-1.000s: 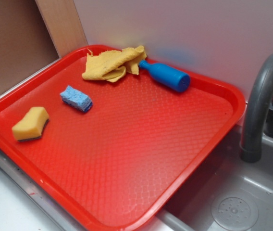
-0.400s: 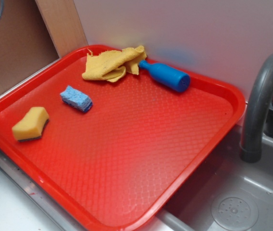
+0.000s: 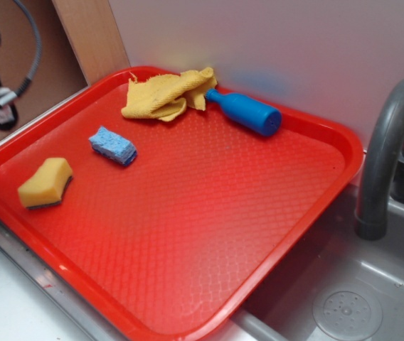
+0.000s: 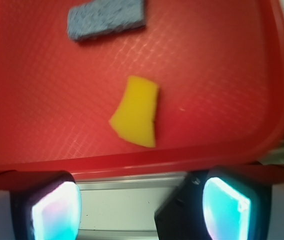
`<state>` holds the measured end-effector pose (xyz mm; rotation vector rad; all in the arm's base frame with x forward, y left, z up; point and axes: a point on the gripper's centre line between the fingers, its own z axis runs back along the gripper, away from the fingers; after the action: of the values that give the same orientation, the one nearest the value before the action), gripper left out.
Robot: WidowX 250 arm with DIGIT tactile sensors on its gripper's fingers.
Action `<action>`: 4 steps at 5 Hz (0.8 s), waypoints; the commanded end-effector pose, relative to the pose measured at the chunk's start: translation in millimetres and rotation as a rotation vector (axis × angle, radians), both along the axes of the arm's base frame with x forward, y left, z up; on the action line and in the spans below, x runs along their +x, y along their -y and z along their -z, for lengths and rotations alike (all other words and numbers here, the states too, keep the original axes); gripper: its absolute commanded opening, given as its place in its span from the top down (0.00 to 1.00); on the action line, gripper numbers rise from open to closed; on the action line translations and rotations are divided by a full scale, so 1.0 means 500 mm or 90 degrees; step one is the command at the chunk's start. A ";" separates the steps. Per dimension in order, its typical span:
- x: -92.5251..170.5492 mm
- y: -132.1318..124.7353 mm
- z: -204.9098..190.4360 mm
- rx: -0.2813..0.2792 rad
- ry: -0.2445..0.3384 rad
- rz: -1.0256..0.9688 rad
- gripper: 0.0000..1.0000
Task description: Grab the green sponge.
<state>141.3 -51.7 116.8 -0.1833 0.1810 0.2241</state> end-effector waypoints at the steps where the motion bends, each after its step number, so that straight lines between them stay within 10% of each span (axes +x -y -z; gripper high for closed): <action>1: 0.039 0.027 0.075 -0.017 -0.032 -0.006 0.00; 3: 0.048 0.030 0.153 -0.019 -0.075 0.010 0.00; 4: 0.034 0.040 0.182 0.016 -0.098 0.029 1.00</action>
<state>159.3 -68.8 24.2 -0.1345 0.3507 0.1992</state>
